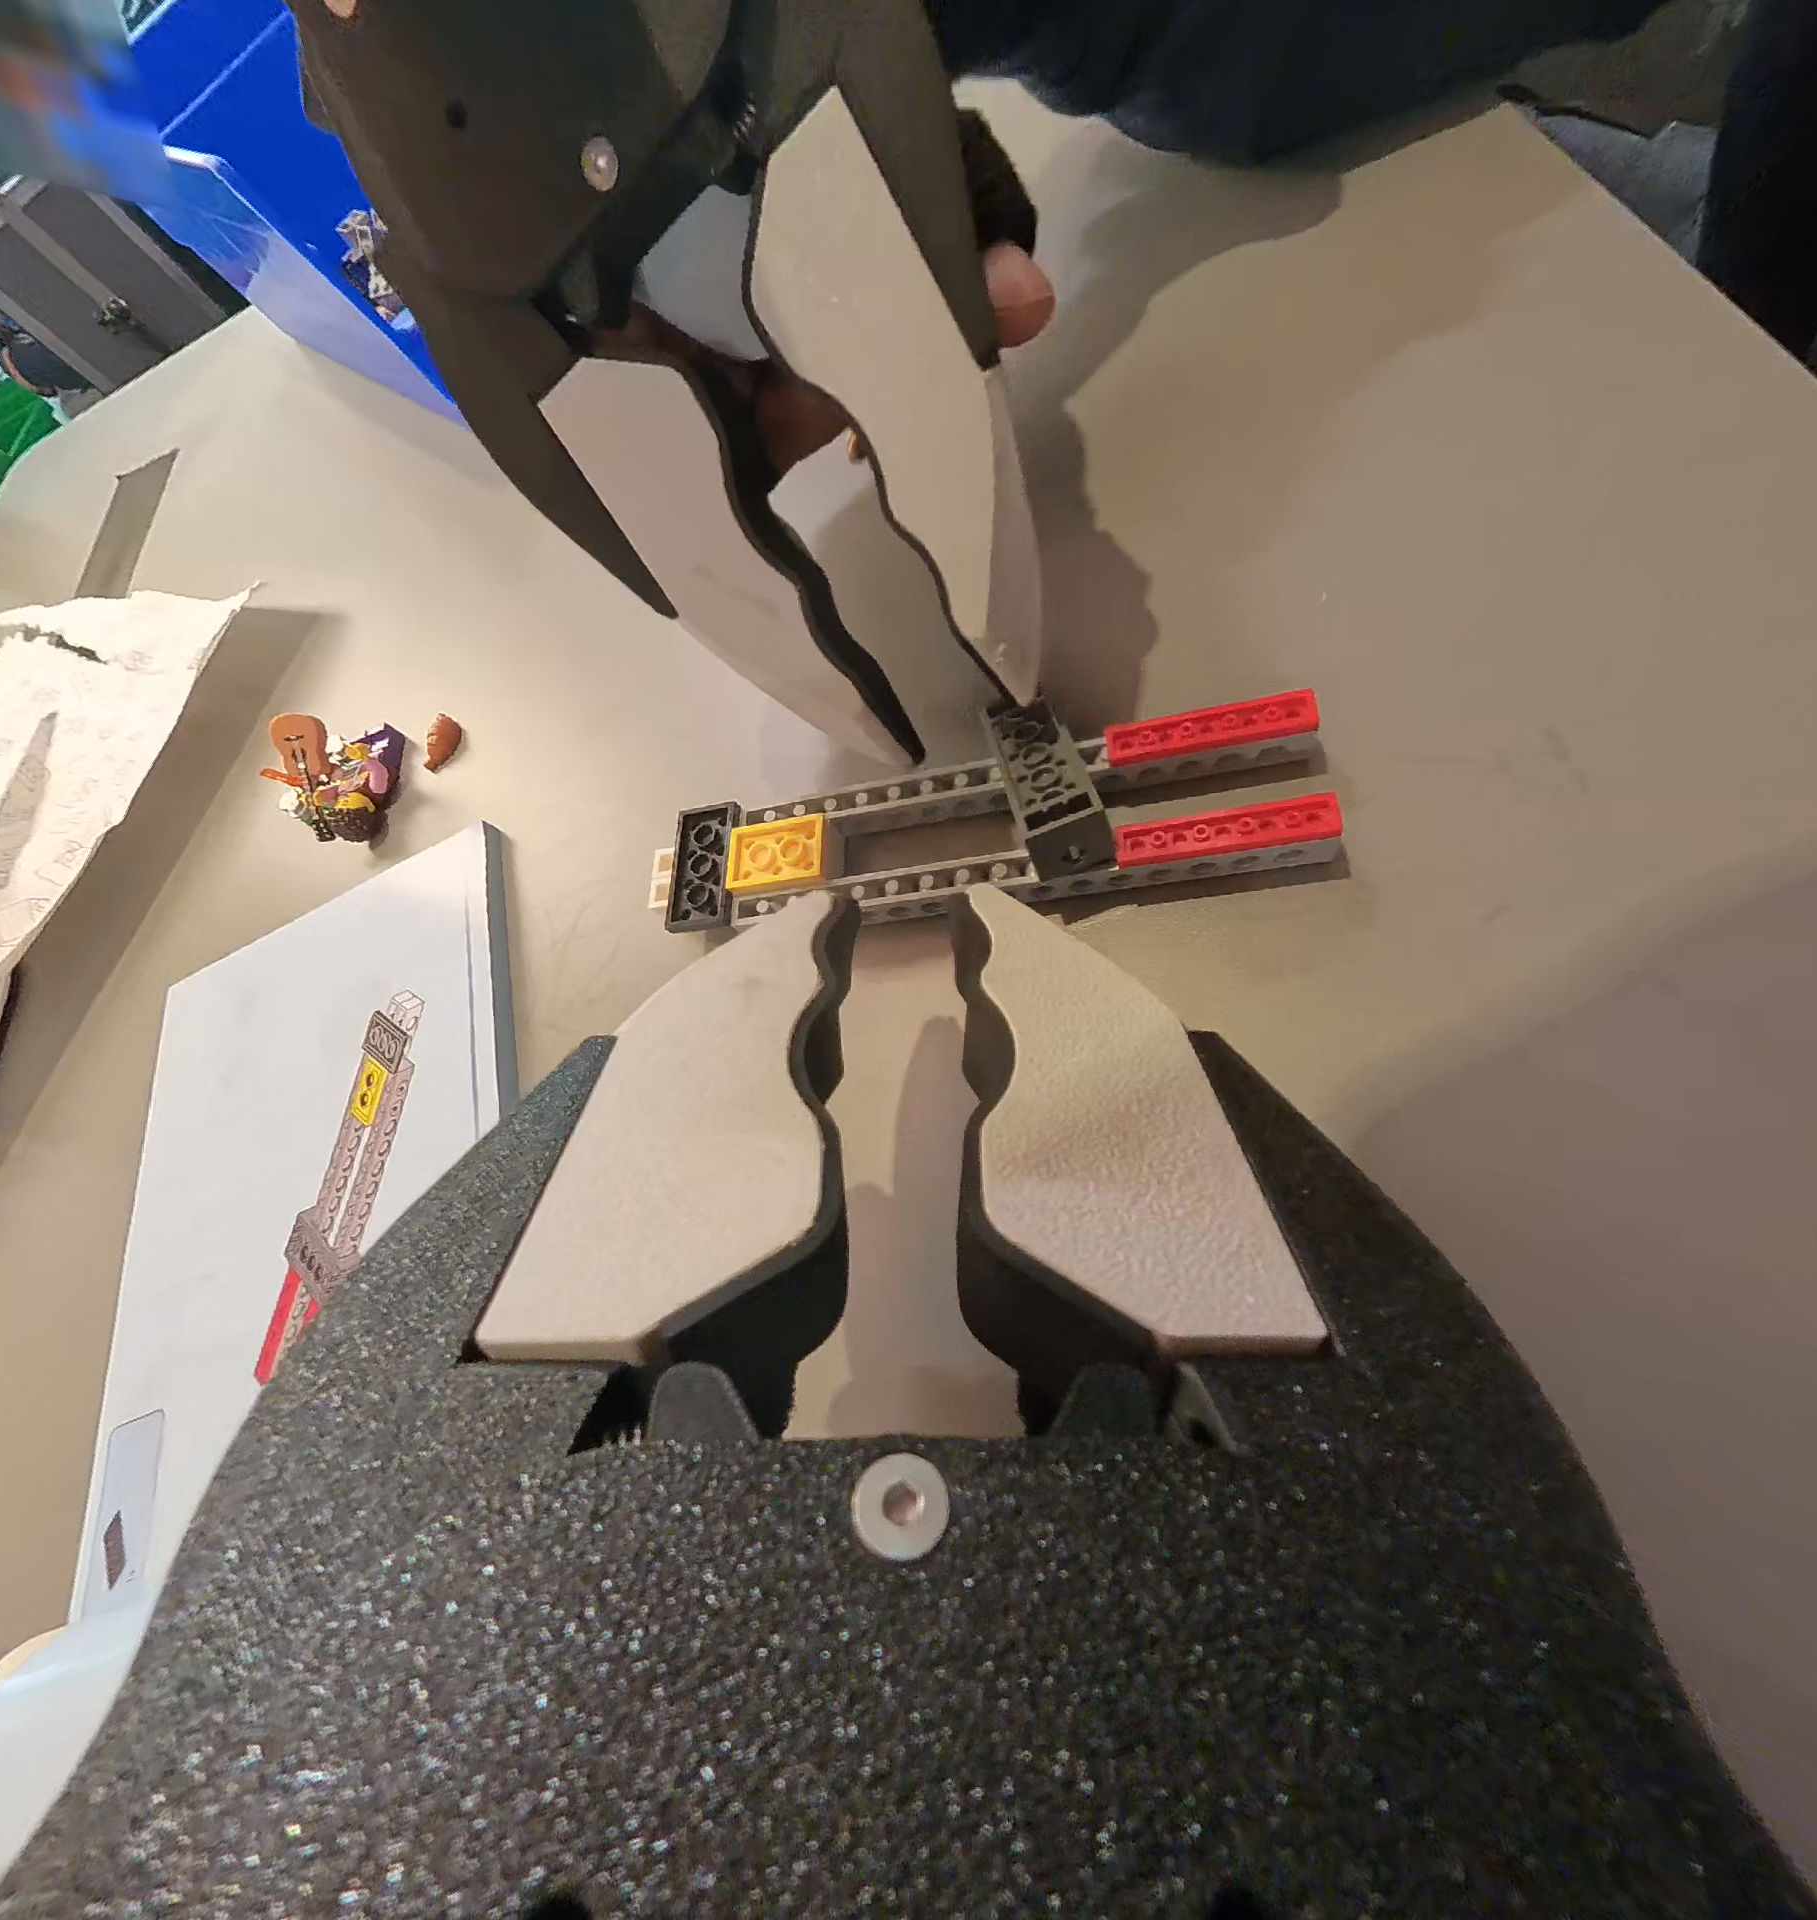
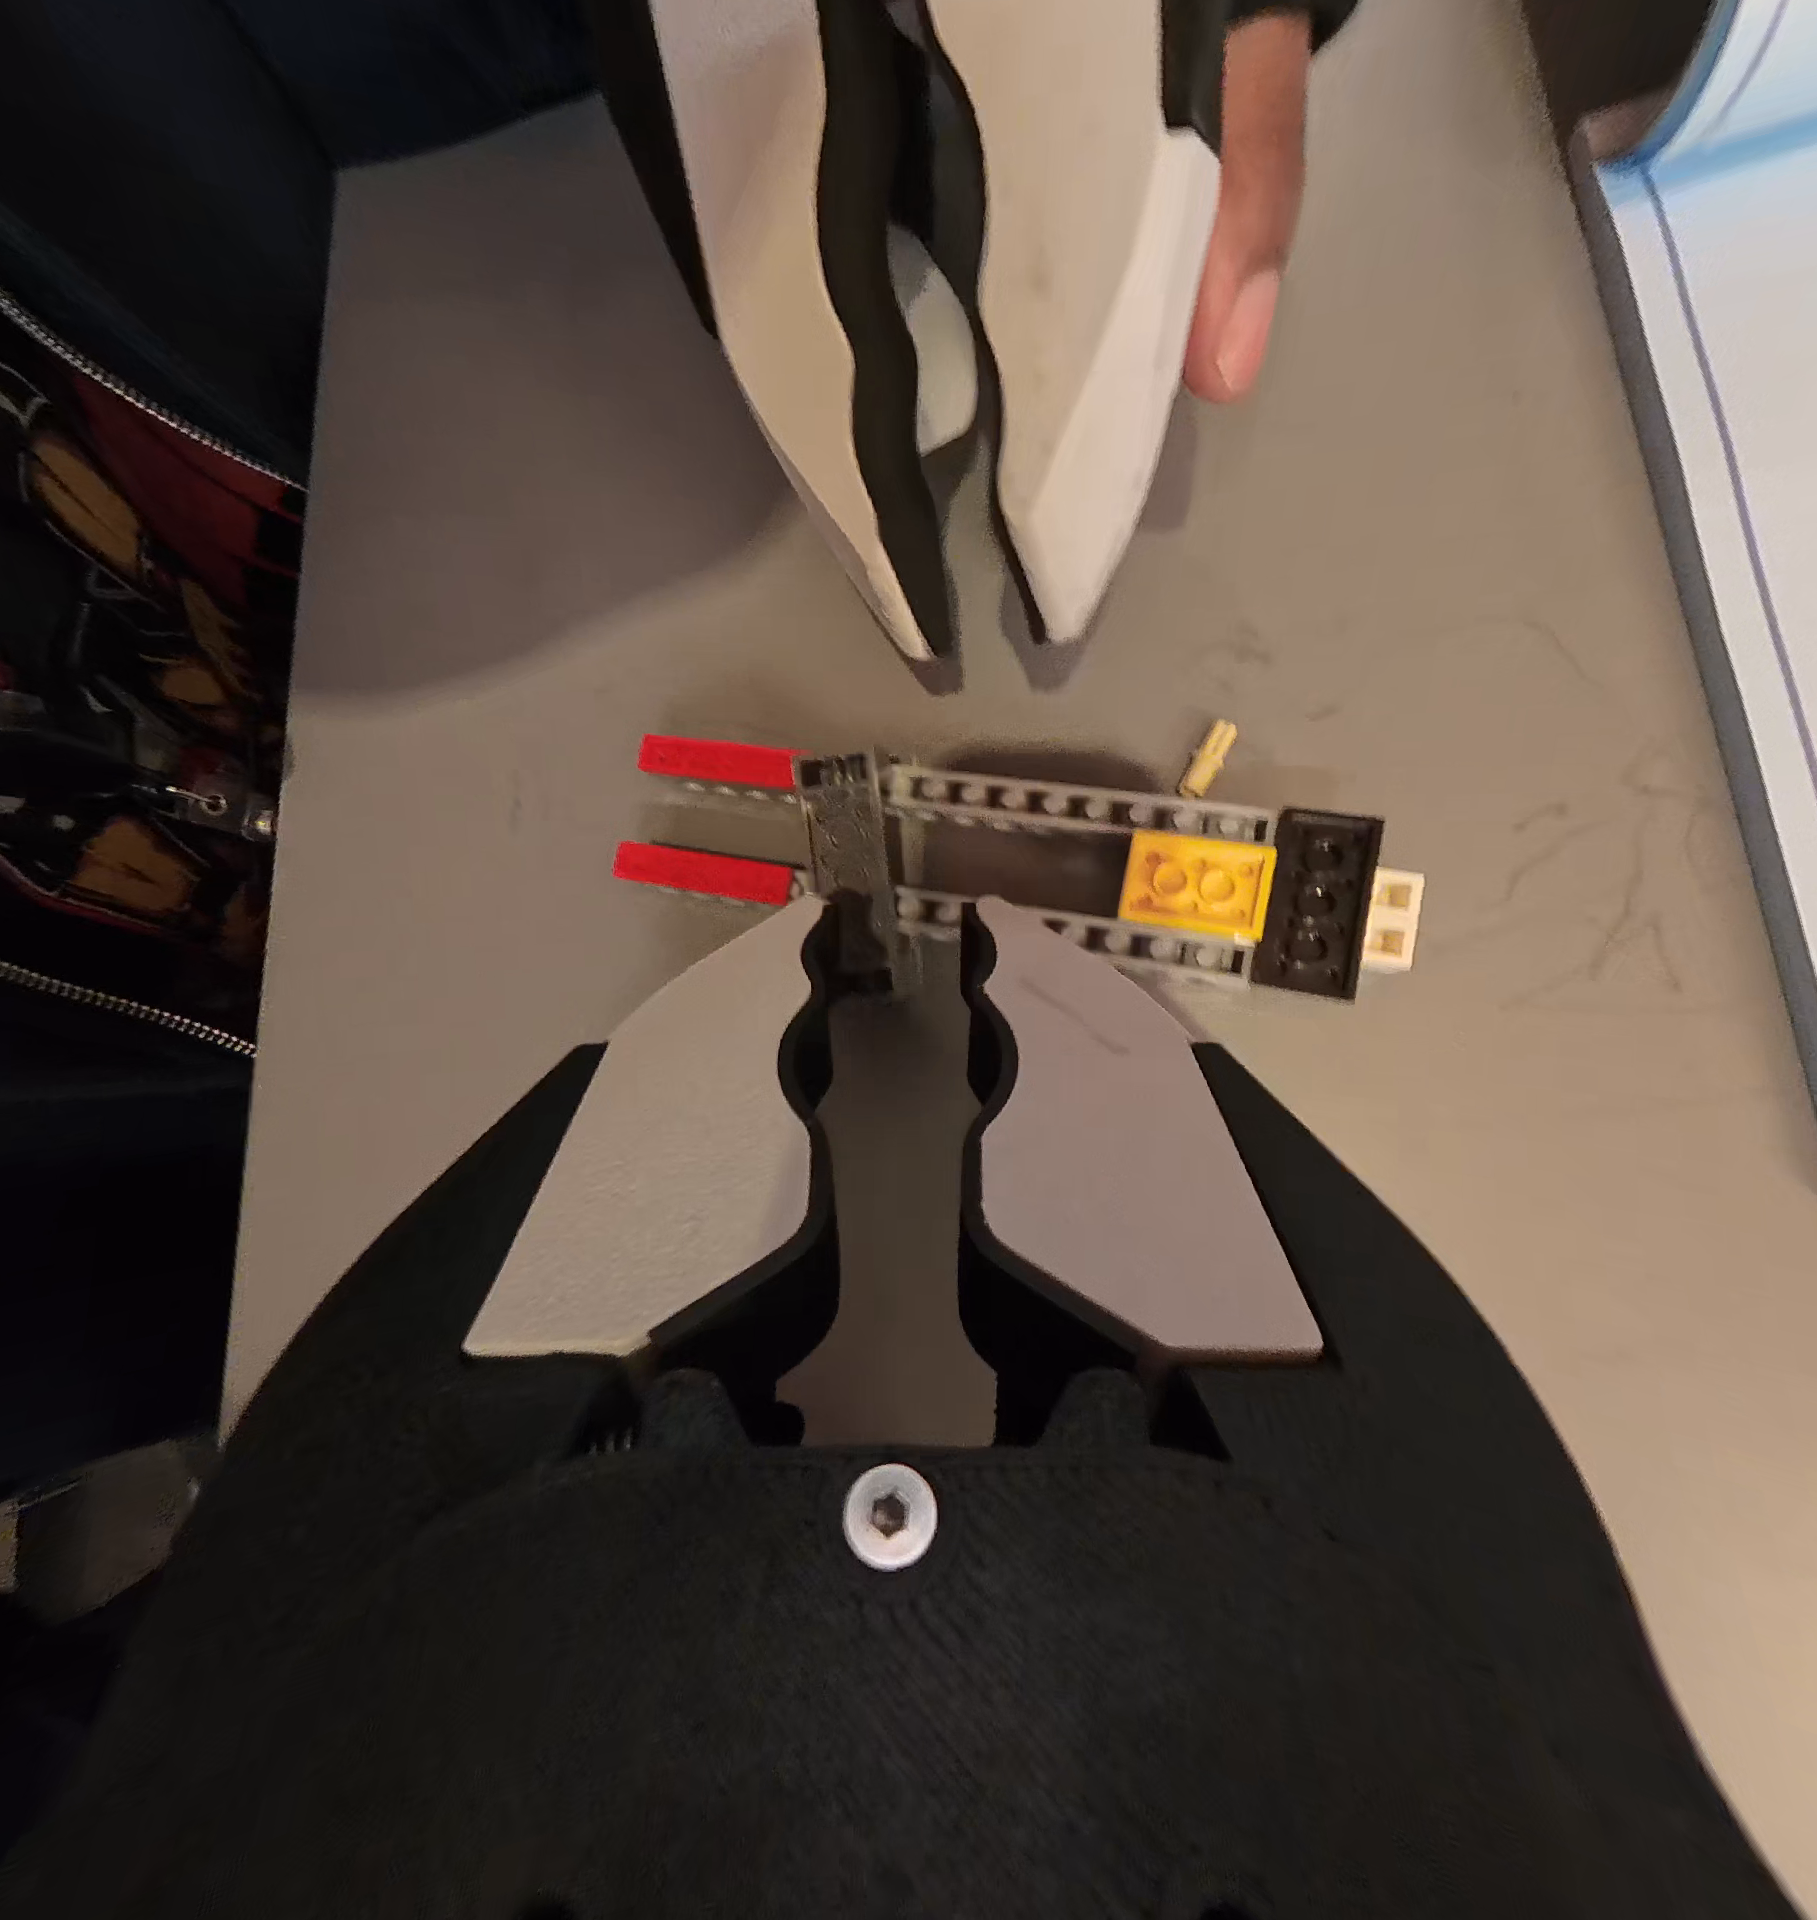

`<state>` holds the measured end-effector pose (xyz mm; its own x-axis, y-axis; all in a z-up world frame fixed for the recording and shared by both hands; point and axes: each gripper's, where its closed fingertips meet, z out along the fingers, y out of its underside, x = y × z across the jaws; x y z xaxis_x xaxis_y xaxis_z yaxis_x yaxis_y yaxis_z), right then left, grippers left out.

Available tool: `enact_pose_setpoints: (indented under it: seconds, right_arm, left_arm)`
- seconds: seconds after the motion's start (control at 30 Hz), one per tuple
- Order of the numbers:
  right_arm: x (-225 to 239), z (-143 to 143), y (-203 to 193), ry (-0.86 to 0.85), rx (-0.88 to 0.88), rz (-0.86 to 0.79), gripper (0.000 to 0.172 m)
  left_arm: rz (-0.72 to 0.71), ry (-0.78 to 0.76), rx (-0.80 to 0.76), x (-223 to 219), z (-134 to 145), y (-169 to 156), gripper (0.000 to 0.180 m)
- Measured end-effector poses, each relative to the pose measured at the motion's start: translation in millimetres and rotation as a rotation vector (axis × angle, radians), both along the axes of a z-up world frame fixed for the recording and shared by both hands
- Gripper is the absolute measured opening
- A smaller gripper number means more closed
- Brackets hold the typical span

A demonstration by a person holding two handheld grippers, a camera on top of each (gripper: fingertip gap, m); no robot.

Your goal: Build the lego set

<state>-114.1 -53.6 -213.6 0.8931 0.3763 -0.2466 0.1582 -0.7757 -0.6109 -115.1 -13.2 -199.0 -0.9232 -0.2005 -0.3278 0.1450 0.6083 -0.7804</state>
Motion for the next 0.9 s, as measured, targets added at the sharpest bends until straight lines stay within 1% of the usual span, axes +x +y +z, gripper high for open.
enact_pose_setpoints:
  seconds: [0.13,0.3,0.5,0.6,0.7,0.8,0.9]
  right_arm:
    - [1,-8,-5,0.008,-0.039,-0.001,0.019]
    - [-8,-8,4,-0.007,-0.018,0.028,0.017]
    - [-16,-5,11,-0.014,0.019,0.051,0.019]
    - [-11,-7,5,-0.025,0.001,0.048,0.021]
    - [-6,-12,-5,-0.034,-0.040,0.056,0.021]
    - [-9,-16,-9,-0.039,-0.063,0.079,0.022]
    - [-15,-16,-6,-0.043,-0.054,0.102,0.023]
  left_arm:
    - [-0.024,0.039,0.006,-5,-4,-2,0.019]
    - [-0.049,0.079,0.030,-11,-9,-2,0.019]
    - [-0.019,0.096,0.059,-8,-12,3,0.019]
    - [0.005,0.106,0.069,-6,-9,12,0.019]
    - [-0.006,0.162,0.061,-13,-8,16,0.019]
    - [-0.024,0.218,0.099,-20,-17,16,0.021]
    - [-0.037,0.249,0.147,-24,-27,11,0.029]
